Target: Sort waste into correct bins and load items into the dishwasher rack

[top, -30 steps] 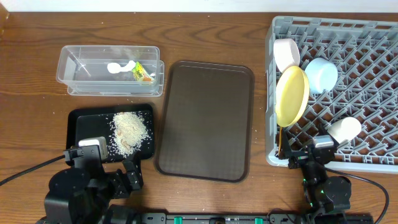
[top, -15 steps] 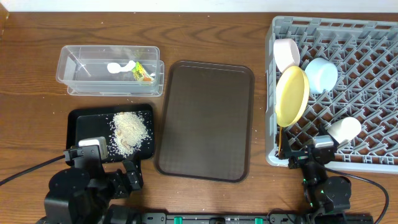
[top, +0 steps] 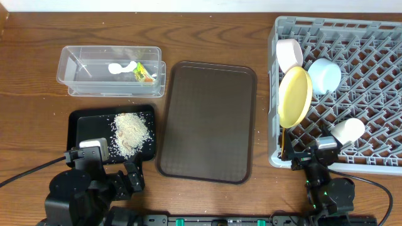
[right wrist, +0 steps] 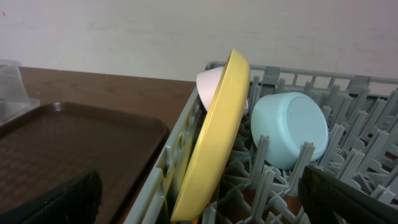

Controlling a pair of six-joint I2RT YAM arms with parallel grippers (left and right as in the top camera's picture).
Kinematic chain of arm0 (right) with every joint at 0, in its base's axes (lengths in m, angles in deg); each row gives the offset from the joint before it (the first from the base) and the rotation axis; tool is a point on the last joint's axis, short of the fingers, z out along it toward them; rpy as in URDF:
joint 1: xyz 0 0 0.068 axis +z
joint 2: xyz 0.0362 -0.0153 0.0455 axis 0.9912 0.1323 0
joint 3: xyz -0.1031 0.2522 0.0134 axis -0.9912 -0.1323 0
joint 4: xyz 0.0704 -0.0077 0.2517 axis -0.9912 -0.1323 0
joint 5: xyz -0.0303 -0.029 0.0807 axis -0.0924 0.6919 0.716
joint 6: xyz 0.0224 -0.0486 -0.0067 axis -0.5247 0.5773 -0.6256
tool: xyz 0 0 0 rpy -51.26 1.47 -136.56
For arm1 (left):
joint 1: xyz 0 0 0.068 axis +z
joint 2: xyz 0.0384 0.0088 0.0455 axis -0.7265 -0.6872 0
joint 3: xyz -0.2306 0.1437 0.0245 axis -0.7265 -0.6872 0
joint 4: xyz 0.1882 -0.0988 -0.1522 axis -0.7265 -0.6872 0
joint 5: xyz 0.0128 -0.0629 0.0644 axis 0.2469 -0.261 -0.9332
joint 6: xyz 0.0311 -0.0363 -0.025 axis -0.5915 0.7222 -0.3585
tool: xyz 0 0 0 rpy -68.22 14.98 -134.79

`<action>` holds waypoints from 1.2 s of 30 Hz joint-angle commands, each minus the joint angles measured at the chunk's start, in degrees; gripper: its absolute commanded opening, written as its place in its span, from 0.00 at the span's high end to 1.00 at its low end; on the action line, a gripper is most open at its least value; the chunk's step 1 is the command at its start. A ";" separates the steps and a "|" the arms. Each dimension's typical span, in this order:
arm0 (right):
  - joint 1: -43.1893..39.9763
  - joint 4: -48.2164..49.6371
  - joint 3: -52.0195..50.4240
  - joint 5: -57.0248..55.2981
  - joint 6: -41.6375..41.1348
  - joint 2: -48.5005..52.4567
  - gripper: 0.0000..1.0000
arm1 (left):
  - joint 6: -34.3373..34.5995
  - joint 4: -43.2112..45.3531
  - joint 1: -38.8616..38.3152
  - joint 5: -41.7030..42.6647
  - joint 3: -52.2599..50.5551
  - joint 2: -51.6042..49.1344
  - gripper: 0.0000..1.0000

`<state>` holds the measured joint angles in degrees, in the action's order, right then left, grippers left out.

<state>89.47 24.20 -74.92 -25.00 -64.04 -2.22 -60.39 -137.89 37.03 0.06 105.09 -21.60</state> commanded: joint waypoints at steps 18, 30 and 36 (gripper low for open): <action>1.57 -0.20 -0.07 0.42 0.68 -0.37 0.01 | -0.57 25.99 7.91 -9.05 -31.93 19.08 0.04; 1.57 -0.22 -0.07 0.42 0.66 -0.37 0.01 | -0.61 67.36 7.93 -9.49 -55.80 26.84 0.04; 1.57 -0.20 -0.07 0.42 0.68 -0.37 0.01 | -3.52 69.77 7.93 -7.72 -59.32 26.84 0.04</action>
<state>89.47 24.20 -74.92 -24.82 -64.04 -2.24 -60.92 -67.49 44.68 -8.62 46.04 4.73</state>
